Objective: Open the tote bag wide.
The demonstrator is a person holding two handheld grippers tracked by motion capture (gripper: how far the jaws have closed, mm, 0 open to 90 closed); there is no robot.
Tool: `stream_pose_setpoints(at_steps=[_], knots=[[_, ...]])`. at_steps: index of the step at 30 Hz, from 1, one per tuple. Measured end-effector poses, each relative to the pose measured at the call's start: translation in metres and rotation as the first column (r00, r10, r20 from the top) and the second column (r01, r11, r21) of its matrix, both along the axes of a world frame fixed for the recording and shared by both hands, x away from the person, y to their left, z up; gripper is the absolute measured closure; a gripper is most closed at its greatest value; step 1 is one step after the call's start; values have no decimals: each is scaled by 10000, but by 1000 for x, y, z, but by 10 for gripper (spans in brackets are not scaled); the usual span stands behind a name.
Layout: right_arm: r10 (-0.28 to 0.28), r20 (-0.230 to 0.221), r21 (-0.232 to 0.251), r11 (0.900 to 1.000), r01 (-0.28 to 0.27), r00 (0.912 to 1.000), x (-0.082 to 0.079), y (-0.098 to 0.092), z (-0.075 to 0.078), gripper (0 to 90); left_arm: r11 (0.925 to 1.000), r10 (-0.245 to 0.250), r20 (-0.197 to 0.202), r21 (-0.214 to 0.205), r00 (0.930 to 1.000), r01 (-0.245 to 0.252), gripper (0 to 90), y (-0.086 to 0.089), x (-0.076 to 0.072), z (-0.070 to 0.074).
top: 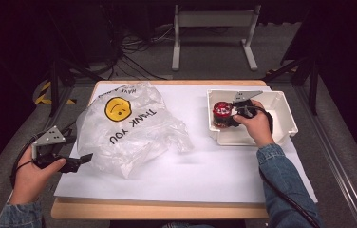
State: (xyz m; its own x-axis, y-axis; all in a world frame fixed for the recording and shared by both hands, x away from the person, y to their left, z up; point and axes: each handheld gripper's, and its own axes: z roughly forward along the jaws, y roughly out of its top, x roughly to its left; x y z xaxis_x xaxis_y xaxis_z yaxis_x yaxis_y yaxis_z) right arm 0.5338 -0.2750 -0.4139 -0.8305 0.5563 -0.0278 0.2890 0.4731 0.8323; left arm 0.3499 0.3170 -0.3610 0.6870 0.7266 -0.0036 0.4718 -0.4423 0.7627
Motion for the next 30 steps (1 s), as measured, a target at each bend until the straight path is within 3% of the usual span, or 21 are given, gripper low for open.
stream_pose_setpoints(at_steps=[30], knots=[[243,135,-22,9997,-243,9996,-2,6,-13,241,9999,-119,-26,62,9999,119,102,-1,0,0]])
